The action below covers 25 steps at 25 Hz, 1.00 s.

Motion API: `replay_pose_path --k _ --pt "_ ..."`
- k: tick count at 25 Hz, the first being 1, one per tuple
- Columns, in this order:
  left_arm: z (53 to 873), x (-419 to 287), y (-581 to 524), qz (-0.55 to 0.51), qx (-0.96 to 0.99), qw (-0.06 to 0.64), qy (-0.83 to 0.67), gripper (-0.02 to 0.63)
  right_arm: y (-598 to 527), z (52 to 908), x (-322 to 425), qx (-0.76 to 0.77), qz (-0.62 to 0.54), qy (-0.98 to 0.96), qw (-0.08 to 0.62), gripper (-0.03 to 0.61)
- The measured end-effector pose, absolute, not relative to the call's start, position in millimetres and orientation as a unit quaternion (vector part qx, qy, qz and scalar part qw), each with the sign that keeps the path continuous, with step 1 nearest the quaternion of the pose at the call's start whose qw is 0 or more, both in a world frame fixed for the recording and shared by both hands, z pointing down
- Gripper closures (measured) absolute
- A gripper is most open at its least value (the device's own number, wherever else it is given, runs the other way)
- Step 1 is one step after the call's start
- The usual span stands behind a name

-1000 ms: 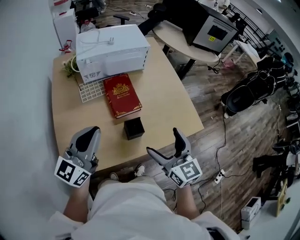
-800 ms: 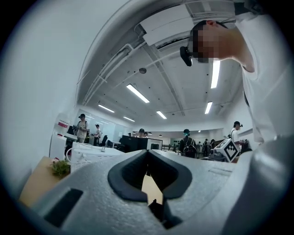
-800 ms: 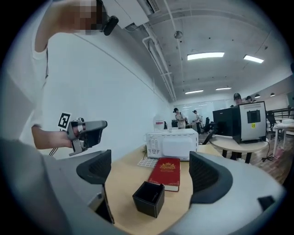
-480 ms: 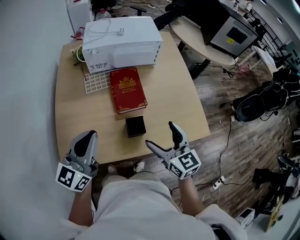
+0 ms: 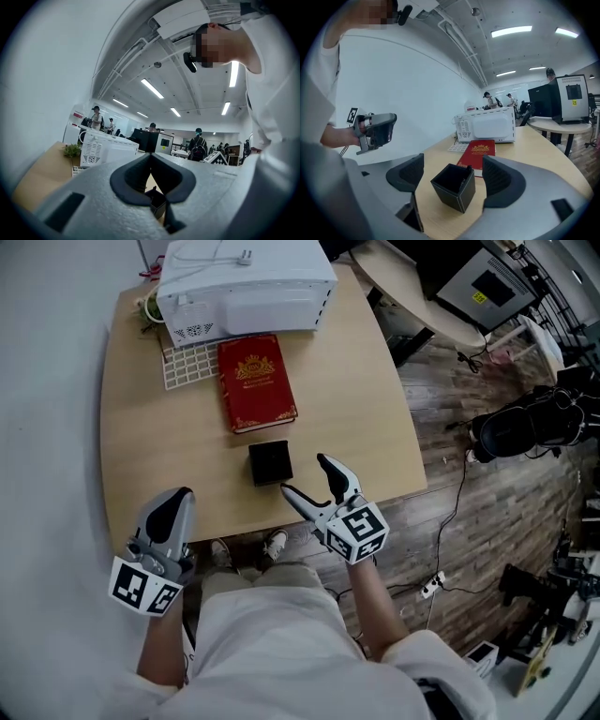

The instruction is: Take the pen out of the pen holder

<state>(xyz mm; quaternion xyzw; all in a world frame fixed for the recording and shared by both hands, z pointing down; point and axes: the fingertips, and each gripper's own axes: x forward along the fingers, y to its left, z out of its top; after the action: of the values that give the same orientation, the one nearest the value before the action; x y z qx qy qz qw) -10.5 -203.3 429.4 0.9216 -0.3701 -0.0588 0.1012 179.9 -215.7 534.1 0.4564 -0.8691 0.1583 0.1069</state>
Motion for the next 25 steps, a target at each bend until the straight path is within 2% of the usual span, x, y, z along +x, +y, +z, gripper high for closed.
replay_pose_path --k 9,18,25 --pt "437 -34 -191 -0.044 0.908 0.103 -0.404 0.601 -244 583 181 0.464 0.182 -0.858 0.122 0.282" --pt "422 -51 -183 -0.041 0.896 0.086 -0.434 0.601 -264 597 174 0.461 0.202 -0.855 0.126 0.312" --pt "424 -55 -170 -0.035 0.887 0.092 -0.451 0.601 -270 610 167 0.447 0.187 -0.857 0.173 0.341"
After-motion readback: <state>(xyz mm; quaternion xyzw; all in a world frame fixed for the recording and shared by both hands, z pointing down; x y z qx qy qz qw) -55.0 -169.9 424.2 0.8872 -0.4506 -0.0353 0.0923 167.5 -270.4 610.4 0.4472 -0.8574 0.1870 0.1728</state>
